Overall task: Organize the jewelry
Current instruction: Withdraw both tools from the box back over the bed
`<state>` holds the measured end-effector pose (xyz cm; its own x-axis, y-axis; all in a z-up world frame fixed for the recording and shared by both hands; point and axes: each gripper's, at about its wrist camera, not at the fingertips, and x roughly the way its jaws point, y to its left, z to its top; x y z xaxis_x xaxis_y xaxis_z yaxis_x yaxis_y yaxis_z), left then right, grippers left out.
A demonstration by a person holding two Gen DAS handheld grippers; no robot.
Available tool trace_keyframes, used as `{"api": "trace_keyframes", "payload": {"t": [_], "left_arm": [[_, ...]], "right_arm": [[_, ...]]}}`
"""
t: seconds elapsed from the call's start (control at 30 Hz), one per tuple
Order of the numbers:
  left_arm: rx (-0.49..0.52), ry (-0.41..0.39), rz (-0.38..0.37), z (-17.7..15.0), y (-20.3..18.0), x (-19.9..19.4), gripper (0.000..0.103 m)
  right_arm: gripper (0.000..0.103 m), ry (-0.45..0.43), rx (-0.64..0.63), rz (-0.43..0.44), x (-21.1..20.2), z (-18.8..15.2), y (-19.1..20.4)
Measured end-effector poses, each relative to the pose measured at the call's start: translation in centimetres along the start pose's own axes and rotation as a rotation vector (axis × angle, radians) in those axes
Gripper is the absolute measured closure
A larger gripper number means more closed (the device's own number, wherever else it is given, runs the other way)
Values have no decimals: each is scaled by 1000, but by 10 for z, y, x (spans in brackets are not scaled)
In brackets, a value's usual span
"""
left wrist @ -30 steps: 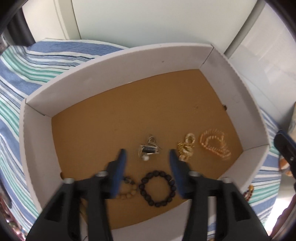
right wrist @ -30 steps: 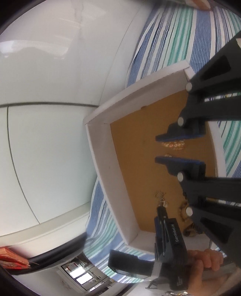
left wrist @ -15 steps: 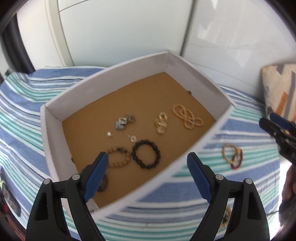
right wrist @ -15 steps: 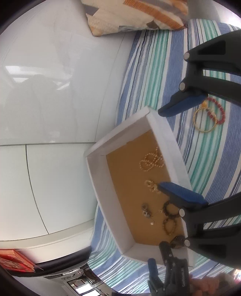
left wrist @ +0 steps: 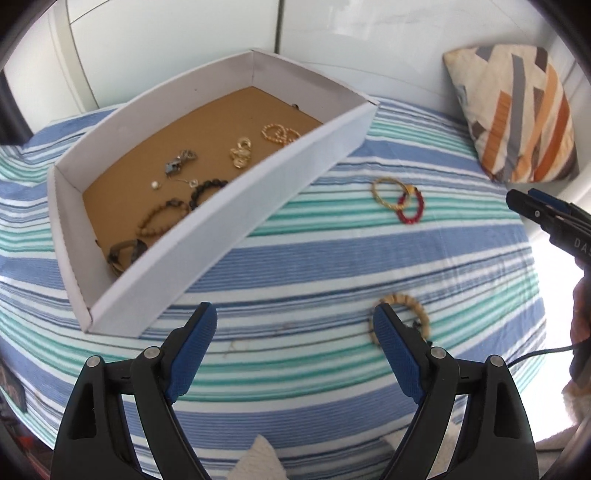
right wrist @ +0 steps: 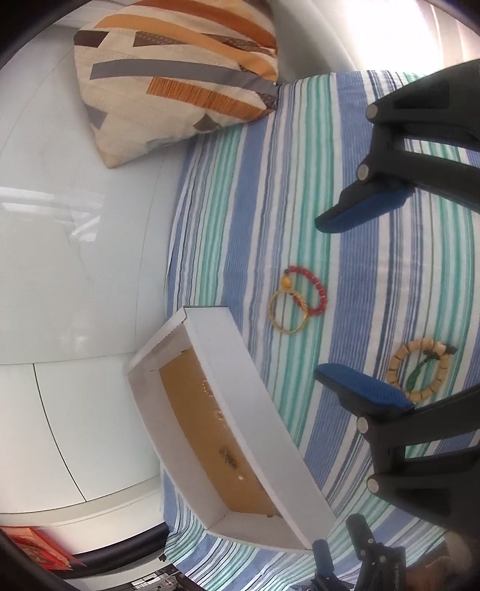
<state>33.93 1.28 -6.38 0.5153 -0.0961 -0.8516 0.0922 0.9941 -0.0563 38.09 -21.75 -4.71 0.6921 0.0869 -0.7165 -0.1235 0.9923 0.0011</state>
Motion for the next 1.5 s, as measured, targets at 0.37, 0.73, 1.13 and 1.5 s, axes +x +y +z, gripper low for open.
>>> {"api": "trace_keyframes", "payload": {"t": [0.37,0.73,1.13,1.5], "left_arm": [[85,-9,1,-26,-34,-13,15],[86,11,26,-39,-36,-14,15],[80,34,44,-43,-36,-9,15],[84,51,39,-43,-38,-2,15]], "right_arm": [[29,53,-2,54,-25,-54,12],[23,47,20,43,-37,-65,9],[22,72,18,59,-33,-72,13],[22,87,-8,47,-32,-71,16]]}}
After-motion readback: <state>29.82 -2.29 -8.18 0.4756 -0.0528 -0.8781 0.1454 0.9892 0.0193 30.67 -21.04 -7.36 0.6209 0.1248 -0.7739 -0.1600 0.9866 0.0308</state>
